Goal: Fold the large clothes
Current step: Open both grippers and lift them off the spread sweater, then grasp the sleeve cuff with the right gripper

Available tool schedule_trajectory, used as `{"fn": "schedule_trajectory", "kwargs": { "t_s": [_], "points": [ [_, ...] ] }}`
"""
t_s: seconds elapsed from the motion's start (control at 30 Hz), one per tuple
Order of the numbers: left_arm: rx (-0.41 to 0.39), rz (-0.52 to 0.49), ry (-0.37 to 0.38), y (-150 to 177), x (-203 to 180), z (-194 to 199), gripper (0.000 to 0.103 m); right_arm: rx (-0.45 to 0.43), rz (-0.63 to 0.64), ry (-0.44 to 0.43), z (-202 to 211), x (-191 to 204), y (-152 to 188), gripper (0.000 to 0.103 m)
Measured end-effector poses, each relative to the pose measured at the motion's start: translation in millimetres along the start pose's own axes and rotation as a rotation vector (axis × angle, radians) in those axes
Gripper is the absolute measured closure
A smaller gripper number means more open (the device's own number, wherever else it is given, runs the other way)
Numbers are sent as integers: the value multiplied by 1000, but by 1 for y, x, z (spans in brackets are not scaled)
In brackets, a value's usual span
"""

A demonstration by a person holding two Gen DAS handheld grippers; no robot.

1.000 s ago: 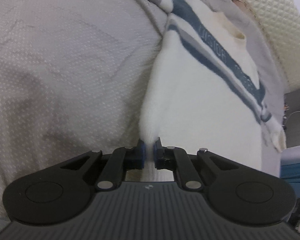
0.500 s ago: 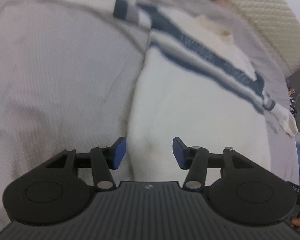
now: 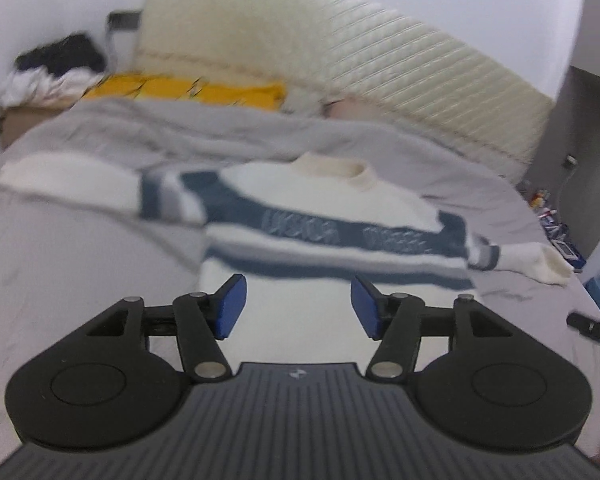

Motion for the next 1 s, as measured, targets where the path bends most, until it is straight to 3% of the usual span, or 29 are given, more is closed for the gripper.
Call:
{"fn": "schedule_trajectory", "kwargs": {
  "t_s": [0.13,0.33,0.7,0.87,1.0],
  "points": [
    [-6,-48,19,6,-34,-28,36,-37,-34,-2,-7,-24,-34,38],
    [38,-25,57,37,-48,-89,34,-78,-151,28,-46,-94,-84,13],
    [107,18,10,65,-26,-168,34,-54,-527,89,-209,-276,-97,13],
    [150,58,-23,72,-12,-198,34,-85,-606,119,-277,-331,-108,14],
    [180,70,-43,77,-7,-218,34,-141,-573,197,-315,-366,-127,26]
  ]
}}
Point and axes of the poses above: each gripper's, at about its wrist camera, not at the fingertips, and z roughly against the way its jaws point, x to its left, y to its underside, the point moved 9 cm from there along -z, roughly the way its jaws point, and after that the axes turned 6 degrees about -z, right-handed, at the moved point
